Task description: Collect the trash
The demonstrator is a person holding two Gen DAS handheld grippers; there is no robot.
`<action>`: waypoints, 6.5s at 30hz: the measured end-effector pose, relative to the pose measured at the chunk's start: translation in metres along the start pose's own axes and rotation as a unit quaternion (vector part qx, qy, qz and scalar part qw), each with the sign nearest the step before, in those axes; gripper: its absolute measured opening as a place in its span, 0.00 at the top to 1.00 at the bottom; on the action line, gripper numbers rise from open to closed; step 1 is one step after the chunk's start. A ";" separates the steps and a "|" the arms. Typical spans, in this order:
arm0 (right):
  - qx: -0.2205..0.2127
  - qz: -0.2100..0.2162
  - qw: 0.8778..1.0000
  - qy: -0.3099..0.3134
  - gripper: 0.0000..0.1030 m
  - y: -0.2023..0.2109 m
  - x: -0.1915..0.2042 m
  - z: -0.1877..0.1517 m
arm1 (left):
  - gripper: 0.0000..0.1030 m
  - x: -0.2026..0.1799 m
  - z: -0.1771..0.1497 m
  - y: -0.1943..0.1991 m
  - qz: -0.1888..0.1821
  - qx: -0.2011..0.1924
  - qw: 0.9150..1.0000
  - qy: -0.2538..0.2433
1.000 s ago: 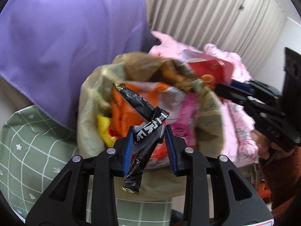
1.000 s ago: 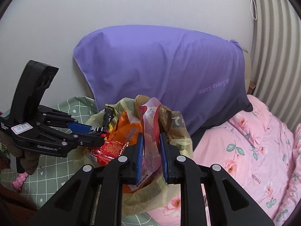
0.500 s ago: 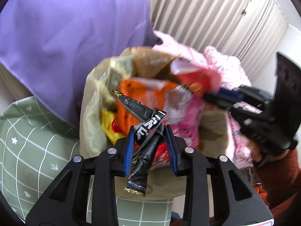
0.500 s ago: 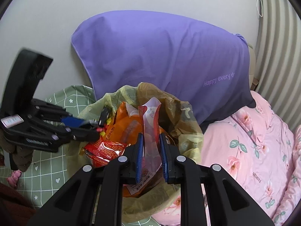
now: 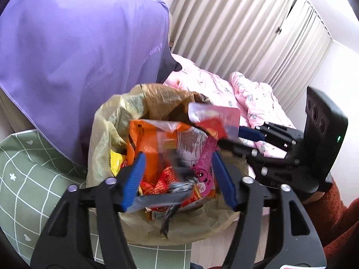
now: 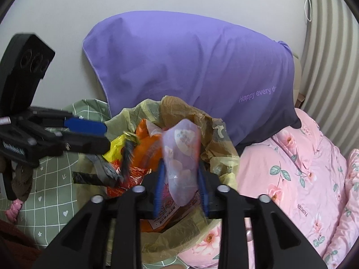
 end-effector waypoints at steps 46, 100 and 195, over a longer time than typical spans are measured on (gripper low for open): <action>-0.009 0.340 0.912 0.228 0.41 -0.026 0.333 0.044 | 0.26 0.175 -0.299 0.378 0.494 -0.115 0.796 0.331; 0.081 0.283 0.928 0.229 0.88 -0.070 0.284 -0.063 | 0.78 0.190 -0.316 0.268 0.340 -0.090 0.806 0.476; -0.120 0.099 0.987 0.031 0.84 0.096 0.029 0.050 | 0.70 0.025 0.039 0.177 0.163 -0.244 0.952 0.085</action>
Point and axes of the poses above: each gripper's, at about its wrist camera, not at the fingertips, and y roughly against the way its jaws point, x to its left, z to its top, the point moved 6 cm from there along -y, roughly the way its jaws point, and after that the axes turned 6 degrees about -y, right-handed, at the moved point
